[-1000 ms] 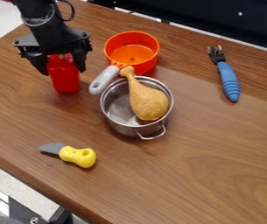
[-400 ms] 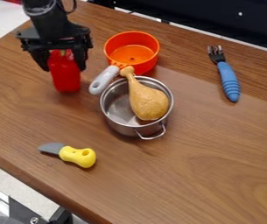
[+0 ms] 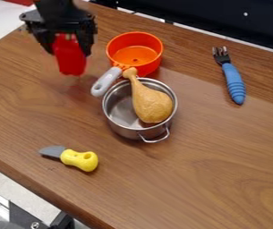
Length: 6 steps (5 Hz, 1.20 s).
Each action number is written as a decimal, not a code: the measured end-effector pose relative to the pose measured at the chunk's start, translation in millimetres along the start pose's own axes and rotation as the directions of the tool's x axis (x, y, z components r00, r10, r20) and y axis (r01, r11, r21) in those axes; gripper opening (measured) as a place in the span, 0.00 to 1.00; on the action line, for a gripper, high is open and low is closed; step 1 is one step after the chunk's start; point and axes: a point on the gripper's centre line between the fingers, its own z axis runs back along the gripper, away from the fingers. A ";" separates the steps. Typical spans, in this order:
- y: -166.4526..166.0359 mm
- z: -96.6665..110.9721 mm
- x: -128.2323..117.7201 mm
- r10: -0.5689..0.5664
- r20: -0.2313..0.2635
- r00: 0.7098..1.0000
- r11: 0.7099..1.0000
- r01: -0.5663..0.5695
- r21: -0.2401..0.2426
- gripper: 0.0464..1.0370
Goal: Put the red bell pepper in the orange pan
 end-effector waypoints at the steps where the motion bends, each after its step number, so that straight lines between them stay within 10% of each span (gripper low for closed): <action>1: -18.1 12.7 16.6 -0.019 0.059 0.998 0.999 0.021 -0.030 0.83; 3: -49.5 24.2 30.4 -0.034 0.052 0.998 0.999 0.036 -0.034 0.83; 6: -72.1 -11.6 40.6 -0.064 0.005 0.998 0.998 0.064 -0.013 0.88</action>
